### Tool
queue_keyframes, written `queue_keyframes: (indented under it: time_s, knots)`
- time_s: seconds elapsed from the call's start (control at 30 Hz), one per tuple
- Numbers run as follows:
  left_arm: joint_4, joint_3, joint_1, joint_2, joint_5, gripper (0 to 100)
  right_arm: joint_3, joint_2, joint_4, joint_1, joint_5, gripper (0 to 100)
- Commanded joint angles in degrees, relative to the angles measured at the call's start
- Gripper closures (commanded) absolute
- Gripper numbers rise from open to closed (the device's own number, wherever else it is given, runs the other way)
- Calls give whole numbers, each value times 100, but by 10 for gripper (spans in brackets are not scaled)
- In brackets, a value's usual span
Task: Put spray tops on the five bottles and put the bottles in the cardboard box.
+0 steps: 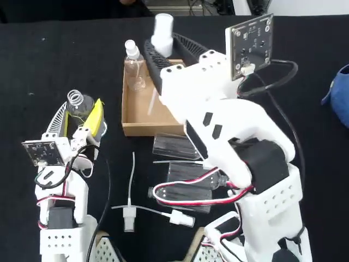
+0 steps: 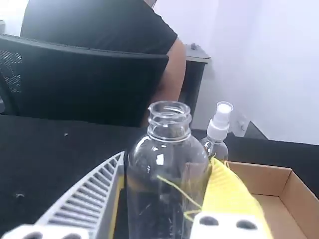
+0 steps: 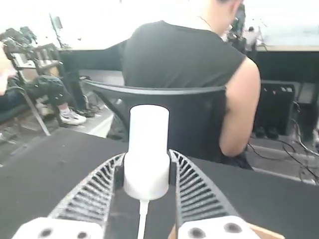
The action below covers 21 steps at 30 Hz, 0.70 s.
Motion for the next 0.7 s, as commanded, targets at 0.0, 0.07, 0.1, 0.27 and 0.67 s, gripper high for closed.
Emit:
queue_keyframes:
  time_s: [0.0, 0.07, 0.1, 0.27, 0.67]
  knots:
    - [-158, -101, 31, -62, -35, 970, -277, -127, -413, -246, -35, 988]
    - [-167, -101, 57, -62, -35, 970, -233, -101, -668, -316, -35, 988]
    - [-167, -101, 40, -62, -35, 970, -163, -84, -826, -343, -35, 988]
    - [-167, -40, 75, -62, -35, 970, 303, -40, -1618, -554, 0, 988]
    - [-176, 13, 286, -70, -26, 970, 1077, -40, -2998, -554, 0, 988]
